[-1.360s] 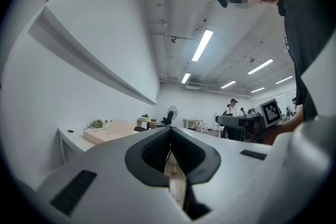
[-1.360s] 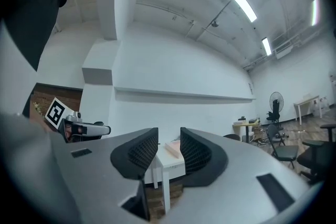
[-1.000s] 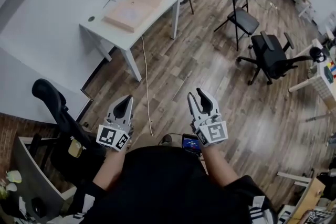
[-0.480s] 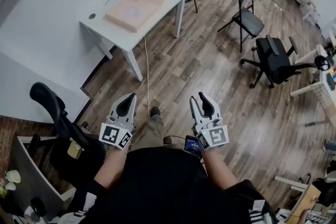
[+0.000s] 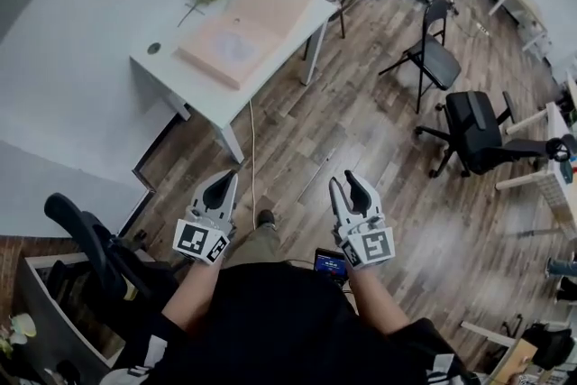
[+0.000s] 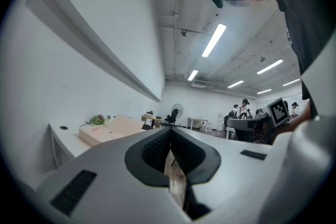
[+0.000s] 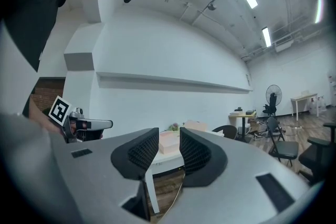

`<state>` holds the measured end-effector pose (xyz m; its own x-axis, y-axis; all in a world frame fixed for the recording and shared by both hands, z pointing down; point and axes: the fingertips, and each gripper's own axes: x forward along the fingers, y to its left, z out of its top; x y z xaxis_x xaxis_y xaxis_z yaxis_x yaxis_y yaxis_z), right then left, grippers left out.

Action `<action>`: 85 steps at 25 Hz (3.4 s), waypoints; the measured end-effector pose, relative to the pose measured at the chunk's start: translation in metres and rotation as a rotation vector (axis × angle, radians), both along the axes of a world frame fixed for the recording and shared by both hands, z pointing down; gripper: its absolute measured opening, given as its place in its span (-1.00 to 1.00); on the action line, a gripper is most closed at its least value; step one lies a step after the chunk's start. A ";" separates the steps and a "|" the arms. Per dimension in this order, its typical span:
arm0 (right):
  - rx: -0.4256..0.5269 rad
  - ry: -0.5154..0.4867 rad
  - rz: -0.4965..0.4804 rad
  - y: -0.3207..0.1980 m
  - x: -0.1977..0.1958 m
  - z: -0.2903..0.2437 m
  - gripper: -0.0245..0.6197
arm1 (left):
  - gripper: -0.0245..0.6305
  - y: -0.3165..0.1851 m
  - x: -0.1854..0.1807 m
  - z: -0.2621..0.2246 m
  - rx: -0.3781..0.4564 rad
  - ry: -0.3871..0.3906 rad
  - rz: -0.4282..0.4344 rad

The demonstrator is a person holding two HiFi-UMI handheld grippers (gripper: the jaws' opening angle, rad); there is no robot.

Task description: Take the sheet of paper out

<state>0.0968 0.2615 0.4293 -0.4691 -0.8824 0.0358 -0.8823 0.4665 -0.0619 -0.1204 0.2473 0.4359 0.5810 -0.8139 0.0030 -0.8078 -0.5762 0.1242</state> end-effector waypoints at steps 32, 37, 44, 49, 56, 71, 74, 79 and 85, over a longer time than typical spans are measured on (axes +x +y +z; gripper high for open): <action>-0.035 -0.005 -0.114 -0.323 0.012 0.017 -0.53 | -0.92 -0.302 0.016 0.024 -0.026 0.000 -0.057; -0.018 0.014 -0.257 -0.403 0.027 0.011 -0.54 | -0.92 -0.363 0.044 0.018 -0.039 -0.012 -0.146; -0.021 -0.031 -0.423 -0.483 0.033 0.017 -0.55 | -0.92 -0.425 0.059 0.005 -0.006 -0.032 -0.300; -0.017 -0.061 -0.509 -0.521 0.015 0.018 -0.55 | -0.92 -0.445 0.043 0.009 -0.020 -0.052 -0.396; -0.043 -0.013 -0.668 -0.552 -0.047 0.032 -0.55 | -0.92 -0.462 -0.010 0.023 -0.038 -0.037 -0.533; -0.255 0.025 -0.918 -0.629 -0.200 0.070 -0.47 | -0.92 -0.500 -0.137 0.060 -0.067 -0.066 -0.687; -0.394 0.026 -1.037 -0.626 -0.227 0.094 -0.46 | -0.92 -0.495 -0.151 0.072 -0.085 -0.052 -0.721; -0.691 0.048 -1.161 -0.621 -0.268 0.145 -0.44 | -0.92 -0.488 -0.169 0.104 -0.147 -0.005 -0.750; -0.922 0.154 -1.168 -0.623 -0.293 0.203 -0.44 | -0.92 -0.487 -0.194 0.125 -0.189 0.017 -0.814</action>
<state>-0.1960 -0.3617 0.6321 -0.8155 0.3375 0.4702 -0.0745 0.7445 -0.6635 -0.3141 -0.2398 0.5605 -0.1869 -0.9661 0.1781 -0.9599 0.2182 0.1761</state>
